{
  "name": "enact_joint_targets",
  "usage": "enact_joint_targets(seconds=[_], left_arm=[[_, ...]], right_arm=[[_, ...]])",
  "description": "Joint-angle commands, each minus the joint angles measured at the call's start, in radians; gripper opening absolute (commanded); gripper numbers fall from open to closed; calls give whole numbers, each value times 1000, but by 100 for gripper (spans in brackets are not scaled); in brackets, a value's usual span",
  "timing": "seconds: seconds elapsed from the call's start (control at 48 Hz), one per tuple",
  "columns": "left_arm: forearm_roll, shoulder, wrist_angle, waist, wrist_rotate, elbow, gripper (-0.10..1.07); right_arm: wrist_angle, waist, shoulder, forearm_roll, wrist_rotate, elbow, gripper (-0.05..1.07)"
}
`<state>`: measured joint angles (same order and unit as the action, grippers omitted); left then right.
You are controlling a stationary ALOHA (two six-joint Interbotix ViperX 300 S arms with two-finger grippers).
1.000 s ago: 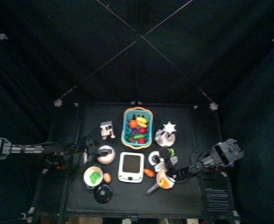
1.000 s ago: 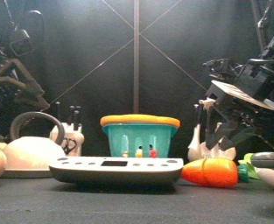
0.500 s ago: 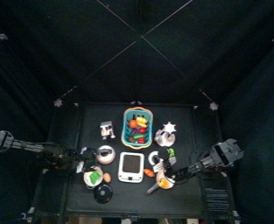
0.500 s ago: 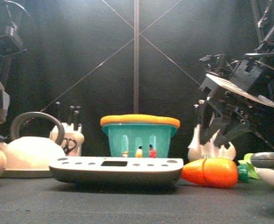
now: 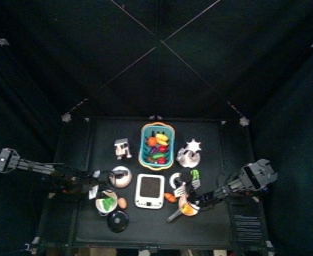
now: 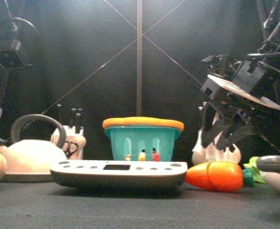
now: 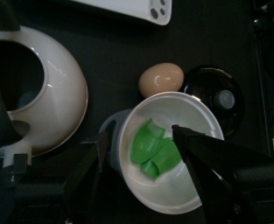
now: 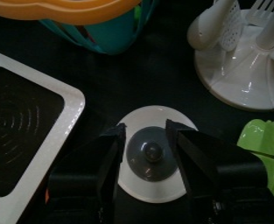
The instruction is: Grab pot
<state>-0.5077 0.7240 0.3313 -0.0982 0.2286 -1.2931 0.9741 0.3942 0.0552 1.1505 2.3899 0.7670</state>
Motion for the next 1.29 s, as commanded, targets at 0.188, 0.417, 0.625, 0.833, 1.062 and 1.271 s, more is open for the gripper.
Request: enact_joint_targets(seconds=[0.188, 0.417, 0.625, 0.833, 1.062, 1.271], left_arm=[[8, -74, 0, 38, -11, 32, 94], [15, -74, 8, 46, -12, 34, 94], [20, -21, 97, 49, -17, 63, 94], [55, 17, 101, 67, -35, 72, 94], [109, 17, 129, 114, -124, 69, 94], [160, -8, 143, 114, -204, 64, 94]], right_arm=[[2, -3, -14, 5, -2, -12, 79], [2, -3, -9, 5, -2, -11, 79], [2, -3, -8, 5, -2, -12, 79], [3, -3, -9, 9, -2, -11, 79], [3, 0, -8, 8, -2, -11, 79], [2, -3, -8, 18, -2, -11, 79]])
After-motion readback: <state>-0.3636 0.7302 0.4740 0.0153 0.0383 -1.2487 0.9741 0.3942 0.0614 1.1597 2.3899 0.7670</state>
